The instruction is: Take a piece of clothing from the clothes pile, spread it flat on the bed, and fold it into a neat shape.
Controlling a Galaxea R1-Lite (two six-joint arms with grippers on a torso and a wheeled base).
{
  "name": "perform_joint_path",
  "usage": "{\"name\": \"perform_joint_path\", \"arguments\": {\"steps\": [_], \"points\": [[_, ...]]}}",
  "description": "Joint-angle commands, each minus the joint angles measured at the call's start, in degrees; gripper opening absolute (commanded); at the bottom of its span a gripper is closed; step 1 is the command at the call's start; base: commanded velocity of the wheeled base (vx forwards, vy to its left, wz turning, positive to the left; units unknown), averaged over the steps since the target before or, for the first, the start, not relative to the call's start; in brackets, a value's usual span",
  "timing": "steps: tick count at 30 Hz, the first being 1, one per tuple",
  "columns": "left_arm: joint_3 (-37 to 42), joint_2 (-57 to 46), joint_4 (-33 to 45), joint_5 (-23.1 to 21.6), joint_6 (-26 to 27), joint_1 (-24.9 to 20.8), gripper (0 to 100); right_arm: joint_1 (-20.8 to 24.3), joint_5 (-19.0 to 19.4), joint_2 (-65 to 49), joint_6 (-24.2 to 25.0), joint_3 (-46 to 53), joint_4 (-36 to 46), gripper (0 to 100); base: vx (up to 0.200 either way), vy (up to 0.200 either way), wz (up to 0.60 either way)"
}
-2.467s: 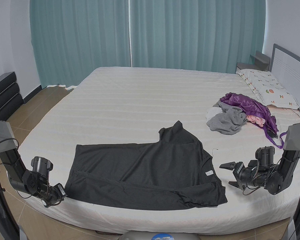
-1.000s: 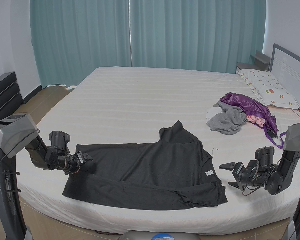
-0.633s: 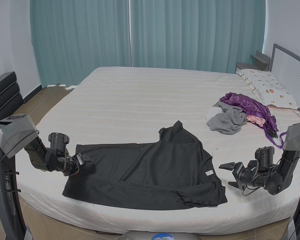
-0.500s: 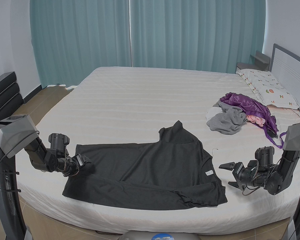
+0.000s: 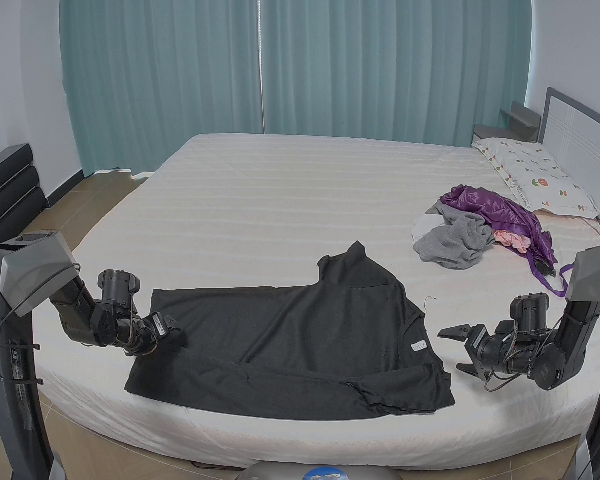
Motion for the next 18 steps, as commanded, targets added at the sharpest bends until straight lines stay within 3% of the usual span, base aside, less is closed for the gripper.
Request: {"name": "perform_joint_path", "arguments": {"steps": [1,18], "points": [[0.2,0.2,0.0,0.1,-0.1,0.0,0,0.0,0.0,0.1,0.0,-0.1,0.0,100,0.000,0.000,0.00],[7.1,-8.1,0.2,3.2,-0.6,0.9,0,2.7,-2.8,-1.4,-2.3,-0.1,-1.5,100,0.000,0.000,0.00]]}}
